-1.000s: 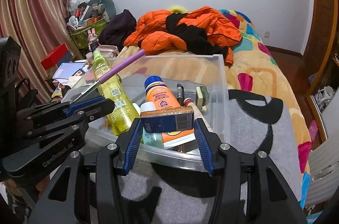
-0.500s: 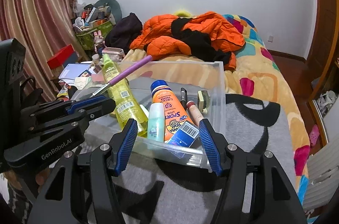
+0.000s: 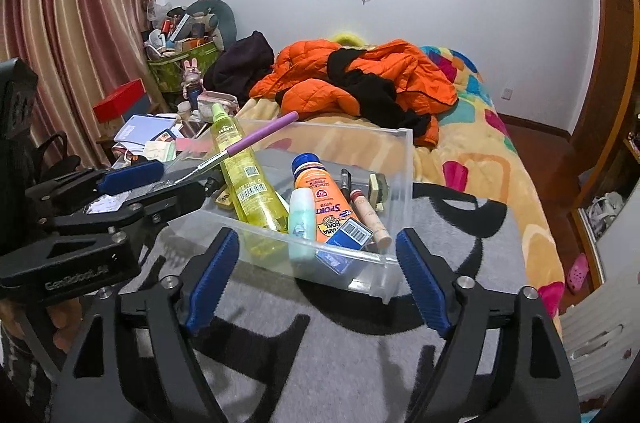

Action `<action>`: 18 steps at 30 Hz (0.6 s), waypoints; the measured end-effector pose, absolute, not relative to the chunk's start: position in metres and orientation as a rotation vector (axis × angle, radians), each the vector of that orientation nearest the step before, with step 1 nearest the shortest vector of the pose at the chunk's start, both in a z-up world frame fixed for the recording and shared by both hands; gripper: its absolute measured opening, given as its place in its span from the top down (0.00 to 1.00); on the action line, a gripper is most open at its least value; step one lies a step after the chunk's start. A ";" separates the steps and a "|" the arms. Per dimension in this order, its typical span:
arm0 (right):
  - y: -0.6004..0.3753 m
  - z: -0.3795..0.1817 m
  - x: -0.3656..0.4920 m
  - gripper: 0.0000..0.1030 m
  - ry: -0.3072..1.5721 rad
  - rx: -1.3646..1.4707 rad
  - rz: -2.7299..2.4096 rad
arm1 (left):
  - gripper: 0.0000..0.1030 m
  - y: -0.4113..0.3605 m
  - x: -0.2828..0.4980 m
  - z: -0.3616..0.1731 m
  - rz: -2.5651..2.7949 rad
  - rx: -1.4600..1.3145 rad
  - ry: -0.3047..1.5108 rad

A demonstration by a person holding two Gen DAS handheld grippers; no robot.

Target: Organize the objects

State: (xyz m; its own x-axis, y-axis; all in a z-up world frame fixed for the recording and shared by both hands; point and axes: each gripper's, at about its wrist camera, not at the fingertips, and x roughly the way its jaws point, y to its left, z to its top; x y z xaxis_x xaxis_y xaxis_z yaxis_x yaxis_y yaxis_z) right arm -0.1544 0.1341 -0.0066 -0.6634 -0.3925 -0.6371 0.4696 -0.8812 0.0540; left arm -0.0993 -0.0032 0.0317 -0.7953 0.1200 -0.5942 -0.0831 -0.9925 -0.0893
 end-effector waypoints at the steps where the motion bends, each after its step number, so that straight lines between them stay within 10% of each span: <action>1: 0.136 -0.005 -0.152 0.18 0.154 0.909 -2.502 | 0.26 -0.002 -0.096 0.033 2.885 -0.950 -0.076; 18: 0.148 -0.003 -0.119 0.01 0.163 0.830 -2.535 | 0.08 -0.005 -0.065 0.022 2.906 -0.974 -0.123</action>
